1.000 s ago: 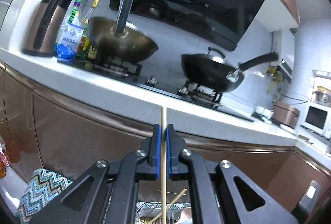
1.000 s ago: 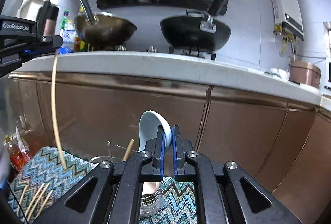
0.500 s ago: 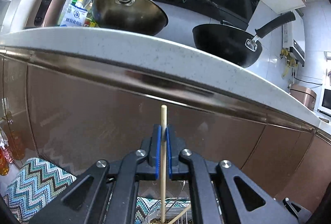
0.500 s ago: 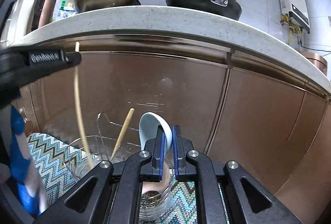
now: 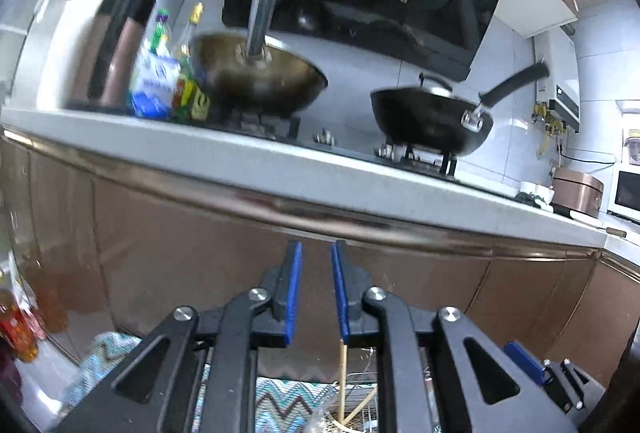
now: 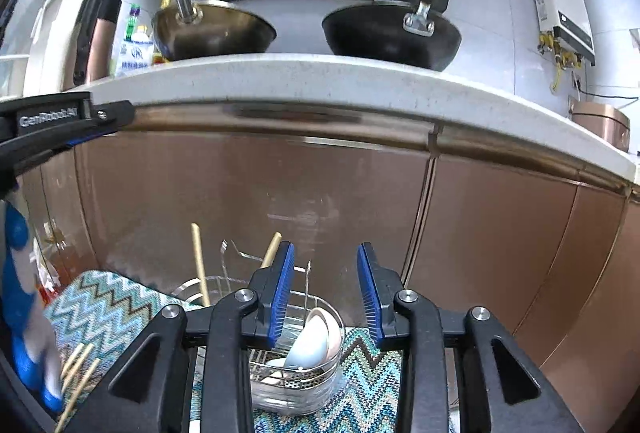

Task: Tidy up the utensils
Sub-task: 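Lift both tools back and lower them toward the remaining utensils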

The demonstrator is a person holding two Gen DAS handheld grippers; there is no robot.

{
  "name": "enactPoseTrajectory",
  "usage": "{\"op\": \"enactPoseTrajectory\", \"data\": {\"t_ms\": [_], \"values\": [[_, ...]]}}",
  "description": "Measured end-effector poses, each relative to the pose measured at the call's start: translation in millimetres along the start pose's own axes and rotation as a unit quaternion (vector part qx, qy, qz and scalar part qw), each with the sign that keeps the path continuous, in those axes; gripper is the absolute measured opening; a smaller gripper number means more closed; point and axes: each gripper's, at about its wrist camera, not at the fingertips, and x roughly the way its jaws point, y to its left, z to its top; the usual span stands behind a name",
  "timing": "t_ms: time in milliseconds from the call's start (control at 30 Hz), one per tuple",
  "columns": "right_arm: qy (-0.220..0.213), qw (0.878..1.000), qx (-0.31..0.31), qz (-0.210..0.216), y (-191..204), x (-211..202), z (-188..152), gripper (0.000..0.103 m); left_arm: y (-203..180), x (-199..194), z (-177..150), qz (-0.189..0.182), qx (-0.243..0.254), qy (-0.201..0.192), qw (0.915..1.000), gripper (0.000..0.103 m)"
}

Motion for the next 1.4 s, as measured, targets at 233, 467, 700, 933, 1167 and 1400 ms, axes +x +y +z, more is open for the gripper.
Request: {"op": "enactPoseTrajectory", "data": {"t_ms": [233, 467, 700, 933, 1167, 1400], "values": [[-0.04, 0.999, 0.006, 0.009, 6, -64, 30, 0.042, 22, -79, 37, 0.02, 0.015, -0.026, 0.9994, 0.042], [-0.069, 0.997, 0.015, 0.029, 16, -134, 47, 0.058, 54, -163, 55, 0.047, 0.018, -0.032, 0.9982, 0.046], [-0.08, 0.995, 0.019, 0.05, 31, -193, 39, 0.087, 76, -226, 46, 0.078, 0.027, -0.032, 0.996, 0.05], [-0.093, 0.994, 0.015, 0.055, 46, -242, 26, 0.103, 86, -267, 25, 0.094, 0.036, -0.012, 0.9949, 0.052], [-0.111, 0.992, 0.034, 0.052, 42, -270, 21, 0.103, 88, -301, 17, 0.107, 0.049, -0.027, 0.9927, 0.063], [-0.109, 0.991, 0.046, 0.064, 36, -278, 14, 0.103, 87, -315, 16, 0.113, 0.061, -0.033, 0.9911, 0.064]]}}
